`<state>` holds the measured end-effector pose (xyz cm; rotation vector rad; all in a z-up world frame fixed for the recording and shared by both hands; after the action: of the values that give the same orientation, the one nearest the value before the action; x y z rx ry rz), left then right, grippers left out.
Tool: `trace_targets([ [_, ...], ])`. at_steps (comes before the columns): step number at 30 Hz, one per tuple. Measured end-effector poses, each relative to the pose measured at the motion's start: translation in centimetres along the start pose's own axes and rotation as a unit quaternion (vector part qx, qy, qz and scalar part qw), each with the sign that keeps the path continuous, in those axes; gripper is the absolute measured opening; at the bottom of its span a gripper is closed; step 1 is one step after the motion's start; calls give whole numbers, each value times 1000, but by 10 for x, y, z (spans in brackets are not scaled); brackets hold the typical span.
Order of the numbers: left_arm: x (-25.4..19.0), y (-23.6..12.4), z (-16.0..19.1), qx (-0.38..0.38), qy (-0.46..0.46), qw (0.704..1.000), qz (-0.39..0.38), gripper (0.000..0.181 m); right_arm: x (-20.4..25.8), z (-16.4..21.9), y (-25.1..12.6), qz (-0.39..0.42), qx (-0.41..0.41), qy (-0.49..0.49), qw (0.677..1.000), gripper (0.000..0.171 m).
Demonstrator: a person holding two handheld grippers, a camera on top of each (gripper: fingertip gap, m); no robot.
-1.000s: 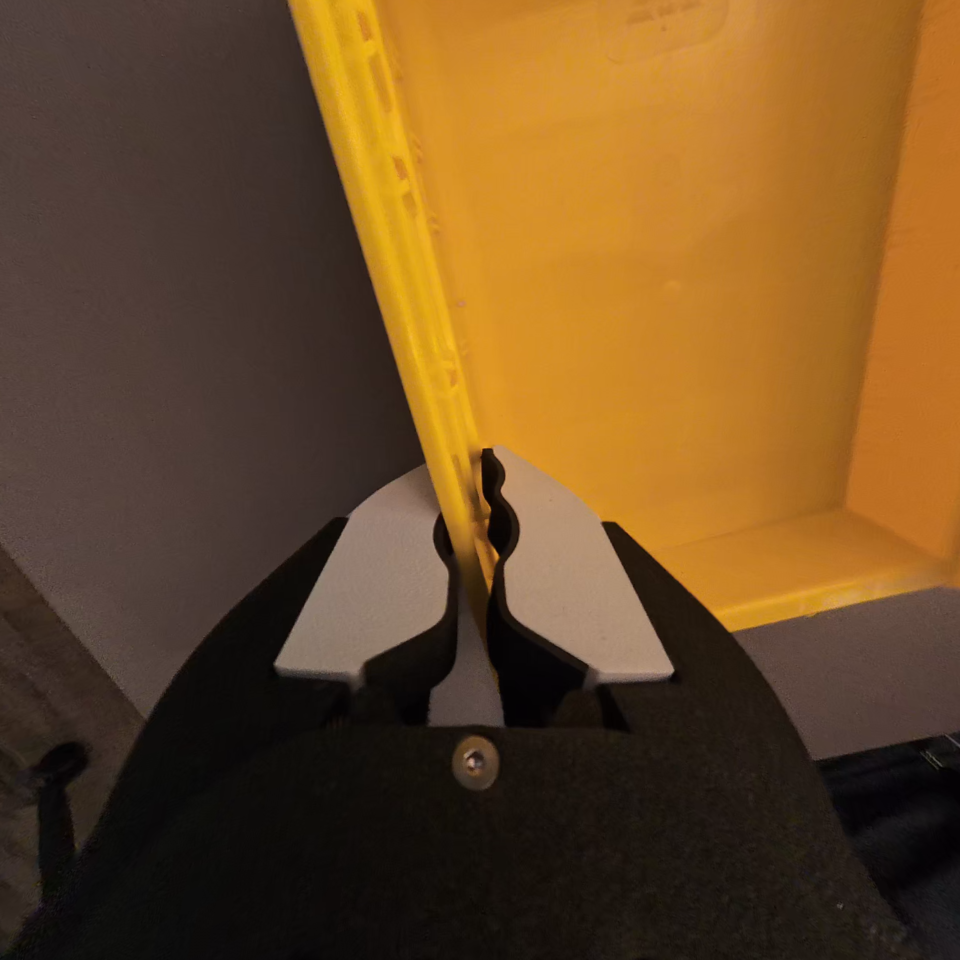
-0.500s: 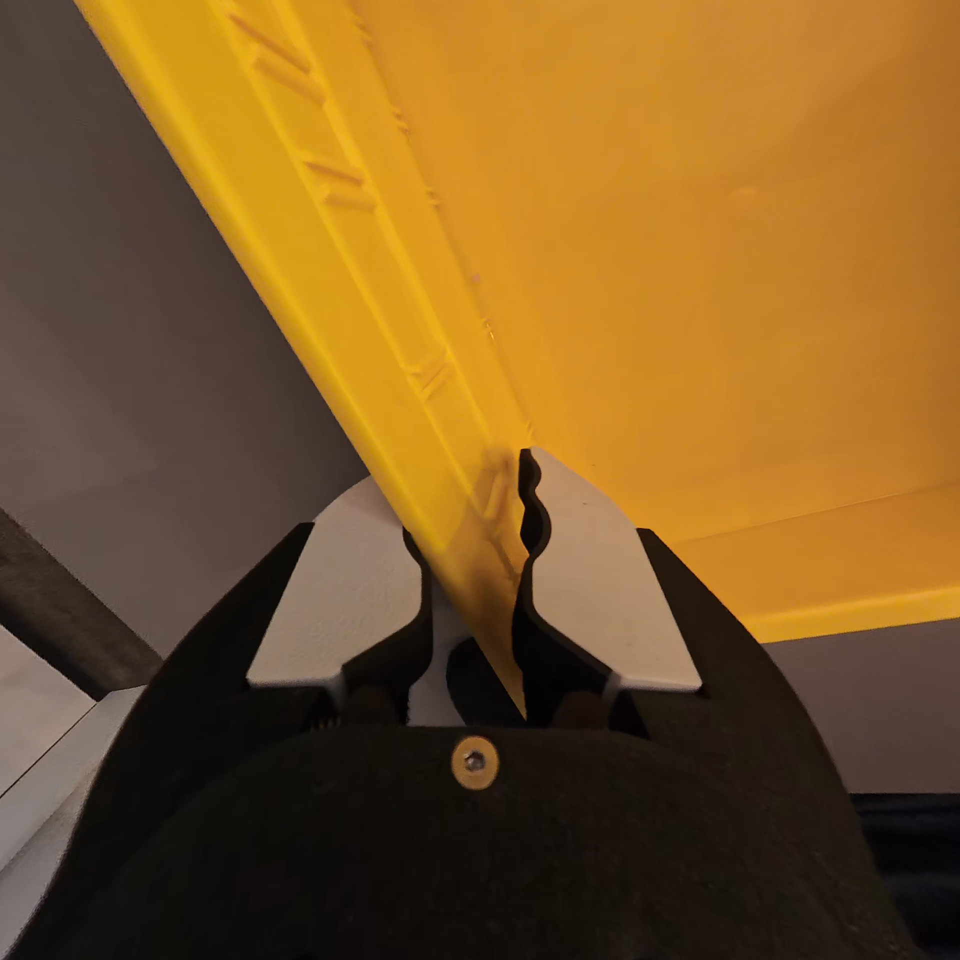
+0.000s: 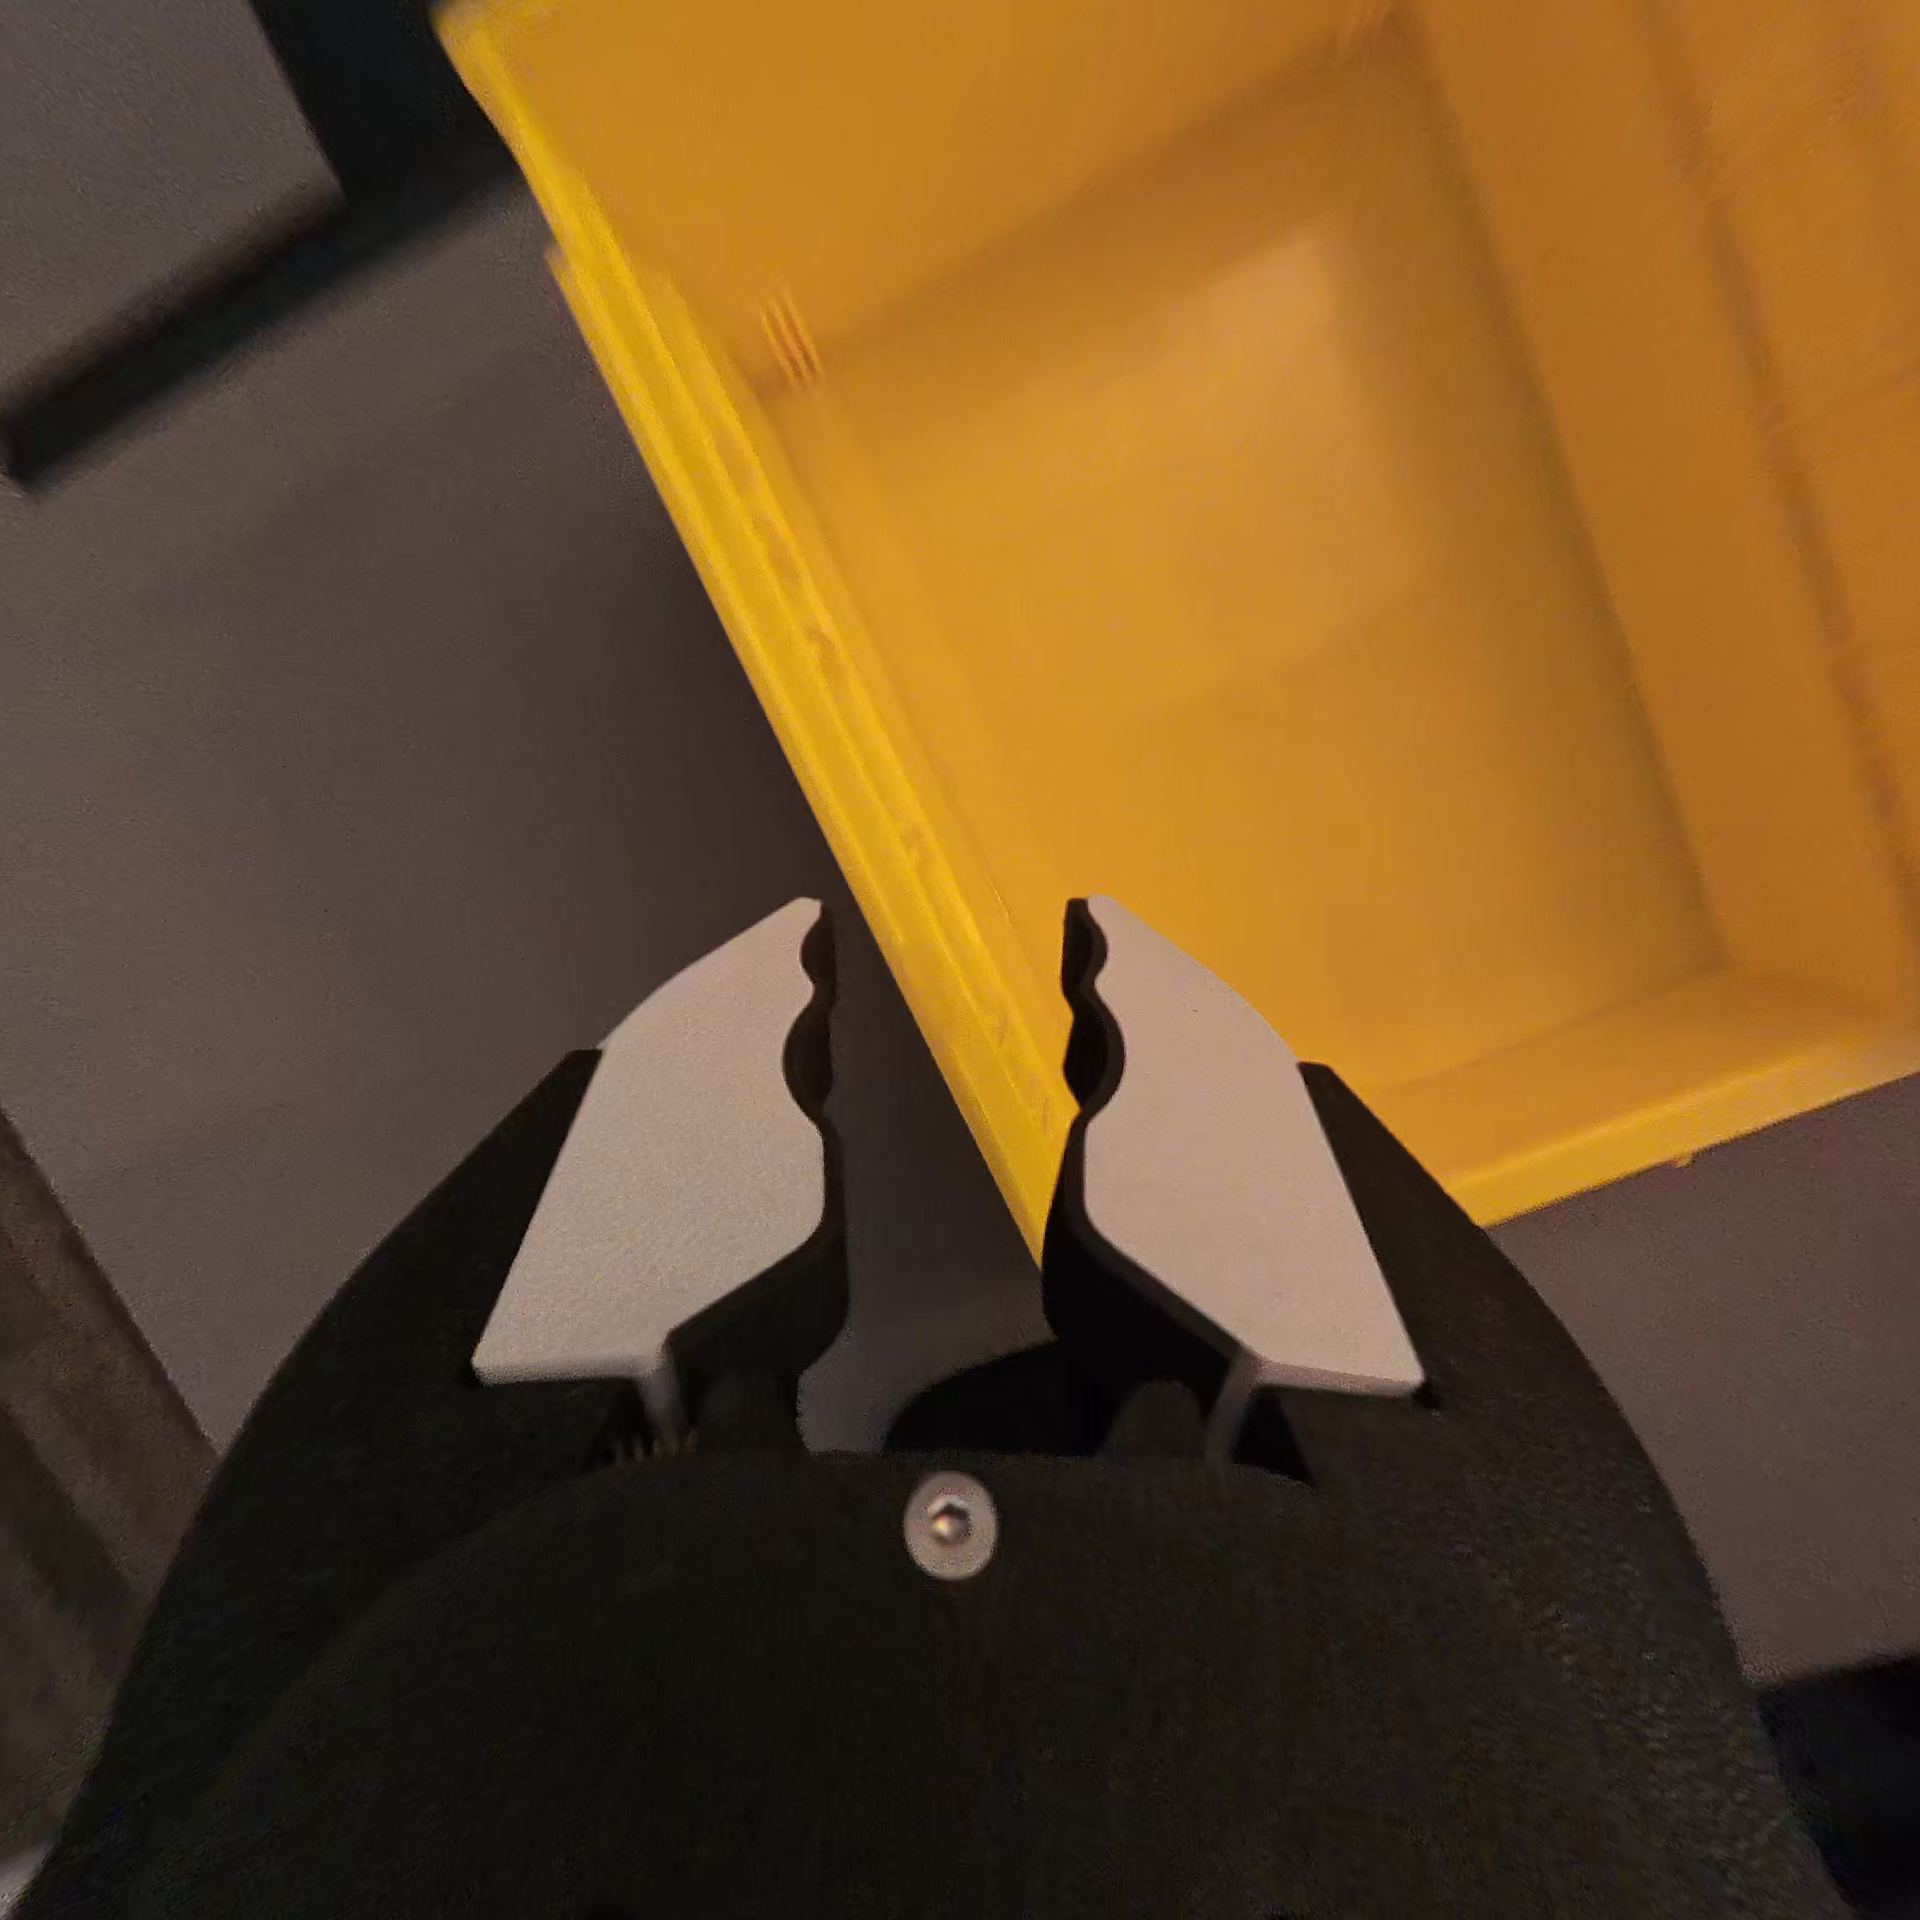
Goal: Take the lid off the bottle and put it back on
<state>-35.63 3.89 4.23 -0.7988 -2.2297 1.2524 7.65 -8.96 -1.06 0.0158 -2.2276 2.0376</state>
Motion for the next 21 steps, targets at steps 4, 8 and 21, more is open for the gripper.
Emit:
trace_targets([
  [4, -10, -45, -15, -163, 18, 986, -39, 55, 20, 11, -58, 56, -143, 2, 988, 24],
  [8, -34, -71, -20, -299, 44, 951, -68, 74, 88, -2, -91, 32, -318, -109, 941, 27],
  [21, -63, -74, -23, -347, 92, 927, -108, 78, 219, -111, -6, -22, -178, -171, 969, 47],
])
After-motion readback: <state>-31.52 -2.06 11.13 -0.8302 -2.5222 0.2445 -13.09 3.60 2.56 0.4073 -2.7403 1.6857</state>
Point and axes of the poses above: each gripper's, where its closed fingertips meet, y out along the fingers, z out of its underside, x = y × z across the jaws, the point moved 10 cm from there along -y, back along the fingers, and after that the axes turned 4 degrees about -x, right-handed, at the moved point
